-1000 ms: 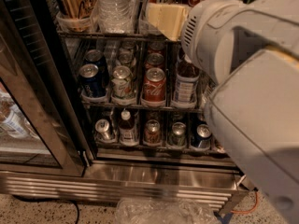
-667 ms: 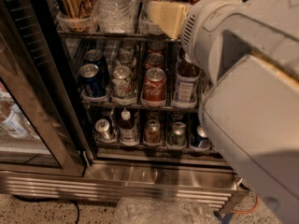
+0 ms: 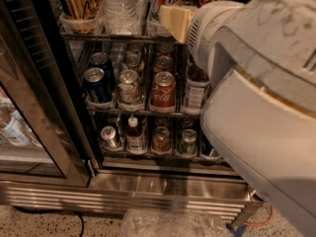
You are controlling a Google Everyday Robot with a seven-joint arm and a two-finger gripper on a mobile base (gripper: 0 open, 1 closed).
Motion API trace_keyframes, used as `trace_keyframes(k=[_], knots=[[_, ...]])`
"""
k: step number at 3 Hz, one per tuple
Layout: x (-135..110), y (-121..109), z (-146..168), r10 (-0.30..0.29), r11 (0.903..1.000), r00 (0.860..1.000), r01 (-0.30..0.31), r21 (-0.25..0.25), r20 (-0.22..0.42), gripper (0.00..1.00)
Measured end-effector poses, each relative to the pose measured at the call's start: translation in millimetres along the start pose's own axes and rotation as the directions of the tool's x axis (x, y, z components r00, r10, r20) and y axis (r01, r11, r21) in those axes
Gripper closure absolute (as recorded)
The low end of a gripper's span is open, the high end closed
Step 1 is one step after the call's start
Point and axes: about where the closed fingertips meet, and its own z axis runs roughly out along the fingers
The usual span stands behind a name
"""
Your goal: Pick coke can from top shelf of fridge
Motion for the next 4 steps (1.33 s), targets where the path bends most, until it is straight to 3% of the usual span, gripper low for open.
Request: trace_keyframes(k=[2,4], knots=[[8,-3,21,-0.093,0.9956,0.995,0.092,0.016,0.02,0.09],[-3,-20,25,-0.204,0.9755,0.976,0.196,0.099,0.071,0.17]])
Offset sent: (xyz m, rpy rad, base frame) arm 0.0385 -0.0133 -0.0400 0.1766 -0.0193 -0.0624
